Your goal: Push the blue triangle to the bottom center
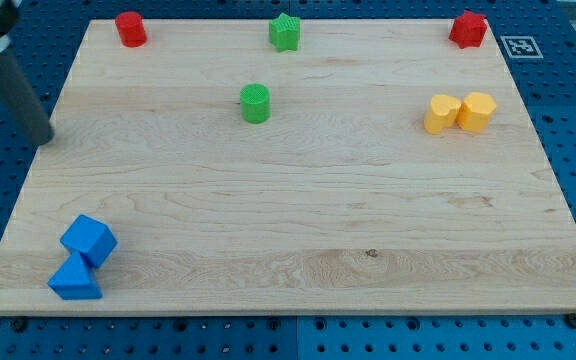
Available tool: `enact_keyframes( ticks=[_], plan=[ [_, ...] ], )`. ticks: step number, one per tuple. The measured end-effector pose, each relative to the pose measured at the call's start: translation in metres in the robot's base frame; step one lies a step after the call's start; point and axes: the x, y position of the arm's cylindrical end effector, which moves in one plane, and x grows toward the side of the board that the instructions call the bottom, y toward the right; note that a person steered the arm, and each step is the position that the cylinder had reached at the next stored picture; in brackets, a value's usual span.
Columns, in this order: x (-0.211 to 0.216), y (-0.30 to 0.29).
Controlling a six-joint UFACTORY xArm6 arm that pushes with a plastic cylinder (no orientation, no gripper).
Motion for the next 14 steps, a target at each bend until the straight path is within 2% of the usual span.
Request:
enact_keyframes(
  ticks=[1, 3, 5, 6, 9, 14],
  plan=[
    [0.009, -0.001],
    [0.147, -0.001],
    [0.159, 0.02],
    [0.175, 0.05],
    [0.176, 0.125],
    [0.19, 0.177]
  ],
)
